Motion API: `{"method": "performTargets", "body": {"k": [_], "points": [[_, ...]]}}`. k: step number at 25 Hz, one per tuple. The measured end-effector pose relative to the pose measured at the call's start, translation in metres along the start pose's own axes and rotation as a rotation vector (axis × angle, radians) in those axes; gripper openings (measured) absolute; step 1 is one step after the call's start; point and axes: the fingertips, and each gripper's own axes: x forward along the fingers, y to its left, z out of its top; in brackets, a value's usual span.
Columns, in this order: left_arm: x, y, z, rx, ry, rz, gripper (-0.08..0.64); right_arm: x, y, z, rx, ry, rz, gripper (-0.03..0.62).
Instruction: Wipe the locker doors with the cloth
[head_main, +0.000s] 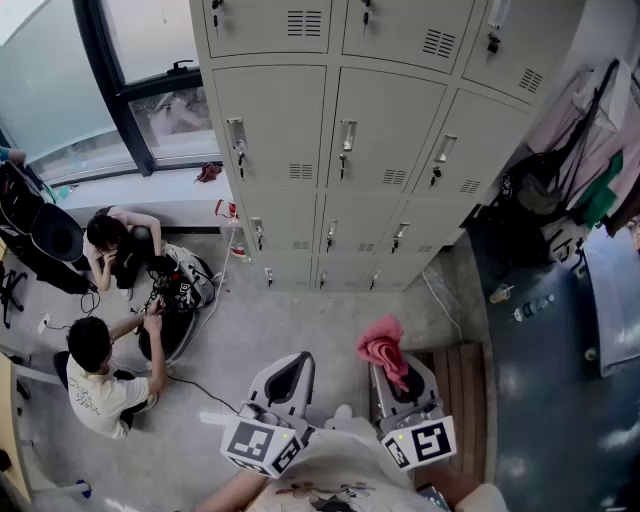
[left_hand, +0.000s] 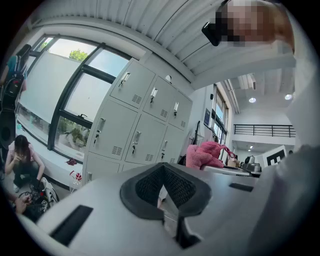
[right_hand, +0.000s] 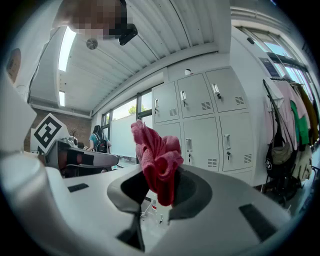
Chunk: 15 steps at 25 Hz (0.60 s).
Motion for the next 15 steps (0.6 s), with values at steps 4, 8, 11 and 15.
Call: {"method": "performTargets", "body": {"k": [4, 8, 11, 15], "points": [[0.005, -0.011, -0.006, -0.002, 0.023, -0.008, 0.005, -0.005, -0.009, -0.003, 0.034, 0.001, -0.014, 0.097], [0.015, -0.021, -0.012, 0.01, 0.046, -0.021, 0.005, -0.009, -0.018, -0.011, 0.055, 0.009, -0.011, 0.097], [0.022, -0.028, -0.014, 0.022, 0.055, -0.03, 0.005, -0.009, -0.024, -0.011, 0.069, -0.01, -0.014, 0.098], [0.03, -0.033, -0.01, 0.03, 0.048, -0.019, 0.005, -0.008, -0.032, -0.002, 0.062, -0.039, -0.022, 0.098]]}}
